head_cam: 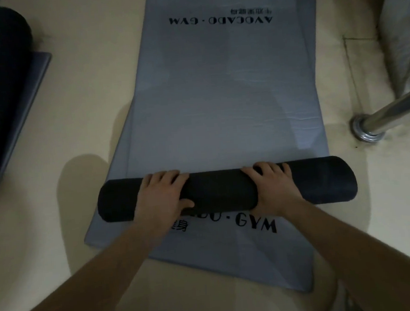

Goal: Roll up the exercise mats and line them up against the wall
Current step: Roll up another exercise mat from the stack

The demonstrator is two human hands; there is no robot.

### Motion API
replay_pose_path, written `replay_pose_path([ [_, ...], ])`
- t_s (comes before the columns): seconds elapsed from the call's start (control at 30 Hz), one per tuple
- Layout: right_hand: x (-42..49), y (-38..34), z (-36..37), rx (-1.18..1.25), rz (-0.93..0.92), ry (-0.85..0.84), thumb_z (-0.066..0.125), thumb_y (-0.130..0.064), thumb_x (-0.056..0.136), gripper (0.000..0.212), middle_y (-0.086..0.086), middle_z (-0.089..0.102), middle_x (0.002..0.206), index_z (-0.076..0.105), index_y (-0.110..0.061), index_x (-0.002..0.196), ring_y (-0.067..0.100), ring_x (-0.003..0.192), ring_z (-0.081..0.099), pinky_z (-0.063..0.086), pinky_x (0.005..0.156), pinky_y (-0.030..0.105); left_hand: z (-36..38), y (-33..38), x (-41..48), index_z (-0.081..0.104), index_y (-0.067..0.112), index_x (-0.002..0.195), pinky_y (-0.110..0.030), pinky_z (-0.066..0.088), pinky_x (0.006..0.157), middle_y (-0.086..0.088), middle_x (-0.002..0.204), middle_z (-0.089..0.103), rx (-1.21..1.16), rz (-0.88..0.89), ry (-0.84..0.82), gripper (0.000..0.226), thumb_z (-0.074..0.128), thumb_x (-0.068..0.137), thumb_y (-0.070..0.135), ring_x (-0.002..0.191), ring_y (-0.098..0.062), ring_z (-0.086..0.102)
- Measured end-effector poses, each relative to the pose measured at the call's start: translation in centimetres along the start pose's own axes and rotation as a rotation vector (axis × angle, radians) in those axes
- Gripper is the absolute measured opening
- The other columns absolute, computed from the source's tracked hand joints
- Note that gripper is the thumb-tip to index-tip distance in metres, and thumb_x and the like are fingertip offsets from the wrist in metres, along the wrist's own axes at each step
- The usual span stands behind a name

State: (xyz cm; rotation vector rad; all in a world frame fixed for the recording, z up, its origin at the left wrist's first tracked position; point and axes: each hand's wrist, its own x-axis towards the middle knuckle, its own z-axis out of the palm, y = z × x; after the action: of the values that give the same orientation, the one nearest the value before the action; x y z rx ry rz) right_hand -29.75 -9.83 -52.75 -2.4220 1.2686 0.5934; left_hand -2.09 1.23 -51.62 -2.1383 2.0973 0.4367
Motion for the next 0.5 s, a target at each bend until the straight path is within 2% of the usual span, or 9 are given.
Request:
replay_pose_path([
  [0.03, 0.7, 0.4, -1.0, 0.032, -0.009, -0.037, 0.073, -0.071, 0.057, 0.111, 0.003, 0.041, 0.144, 0.022, -0.042, 0.150, 0.030, 0.133, 0.041, 0.020, 0.116, 0.061, 1.0, 0.9, -1.5, 0.040, 0.019, 0.150, -0.057, 0.030, 0.115, -0.011, 0.153, 0.044, 0.032, -0.006, 0.096, 0.087, 0.055, 0.080, 0.069, 0.138, -0.036, 0.043],
  [0.07, 1.6, 0.8, -2.1, 0.056, -0.018, -0.084, 0.075, -0.071, 0.054, 0.112, 0.003, 0.045, 0.141, 0.024, -0.042, 0.149, 0.029, 0.128, 0.046, 0.027, 0.114, 0.059, 2.0, 1.6, -2.2, 0.034, 0.015, 0.152, -0.061, 0.027, 0.115, -0.016, 0.156, 0.038, 0.079, -0.004, 0.105, 0.100, 0.055, 0.074, 0.073, 0.141, -0.040, 0.038],
  [0.13, 3.4, 1.1, -4.3, 0.110, -0.040, -0.192, 0.083, -0.068, 0.051, 0.114, 0.002, 0.052, 0.135, 0.031, -0.038, 0.148, 0.026, 0.121, 0.052, 0.039, 0.109, 0.053, 3.2, 1.6, -1.1, 0.020, 0.013, 0.156, -0.063, 0.020, 0.116, -0.019, 0.158, 0.030, 0.127, -0.010, 0.049, 0.129, 0.070, 0.057, 0.078, 0.144, -0.042, 0.029],
  [0.17, 4.0, 1.2, -5.1, 0.145, -0.038, -0.243, 0.087, -0.066, 0.051, 0.114, 0.001, 0.054, 0.134, 0.035, -0.035, 0.148, 0.025, 0.120, 0.054, 0.042, 0.107, 0.050, 3.1, 1.1, 0.2, 0.019, 0.015, 0.156, -0.061, 0.020, 0.116, -0.017, 0.157, 0.031, 0.121, -0.003, 0.059, 0.134, 0.077, 0.052, 0.075, 0.143, -0.040, 0.029],
  [0.23, 4.9, 1.8, -6.2, 0.219, -0.001, -0.300, 0.090, -0.062, 0.052, 0.111, 0.000, 0.058, 0.136, 0.041, -0.031, 0.146, 0.023, 0.120, 0.055, 0.045, 0.105, 0.042, 2.0, -0.1, 3.1, 0.023, 0.020, 0.154, -0.056, 0.022, 0.118, -0.012, 0.154, 0.037, 0.103, 0.043, 0.081, 0.127, 0.079, 0.054, 0.074, 0.141, -0.035, 0.034],
  [0.3, 5.0, 2.4, -6.5, 0.238, 0.029, -0.287, 0.088, -0.064, 0.055, 0.110, 0.001, 0.058, 0.137, 0.040, -0.029, 0.147, 0.024, 0.120, 0.055, 0.044, 0.103, 0.040, 0.5, -0.8, 5.7, 0.027, 0.024, 0.153, -0.052, 0.025, 0.117, -0.007, 0.151, 0.042, 0.108, 0.125, 0.047, 0.115, 0.070, 0.061, 0.078, 0.136, -0.030, 0.040],
  [0.33, 4.7, 2.5, -6.3, 0.193, 0.029, -0.237, 0.084, -0.070, 0.055, 0.113, 0.002, 0.056, 0.137, 0.036, -0.029, 0.149, 0.025, 0.121, 0.053, 0.043, 0.105, 0.041, -0.2, -1.2, 6.9, 0.027, 0.026, 0.152, -0.051, 0.028, 0.116, -0.006, 0.149, 0.044, 0.107, 0.153, -0.006, 0.113, 0.067, 0.061, 0.079, 0.134, -0.028, 0.043],
  [0.4, 3.9, 2.6, -5.0, 0.033, 0.021, -0.020, 0.075, -0.081, 0.054, 0.122, 0.004, 0.050, 0.142, 0.026, -0.030, 0.153, 0.027, 0.126, 0.048, 0.036, 0.111, 0.045, -1.9, -1.9, 9.4, 0.028, 0.029, 0.150, -0.049, 0.035, 0.113, -0.003, 0.144, 0.050, 0.069, 0.171, -0.149, 0.115, 0.070, 0.057, 0.081, 0.126, -0.026, 0.050],
  [0.5, 2.5, 2.7, -2.5, -0.155, 0.055, 0.239, 0.076, -0.079, 0.054, 0.131, 0.010, 0.037, 0.150, 0.014, -0.027, 0.156, 0.033, 0.134, 0.037, 0.023, 0.118, 0.052, -4.2, -2.5, 12.9, 0.034, 0.033, 0.146, -0.046, 0.045, 0.104, 0.000, 0.136, 0.057, -0.062, 0.130, -0.398, 0.117, 0.082, 0.049, 0.075, 0.116, -0.023, 0.055],
])
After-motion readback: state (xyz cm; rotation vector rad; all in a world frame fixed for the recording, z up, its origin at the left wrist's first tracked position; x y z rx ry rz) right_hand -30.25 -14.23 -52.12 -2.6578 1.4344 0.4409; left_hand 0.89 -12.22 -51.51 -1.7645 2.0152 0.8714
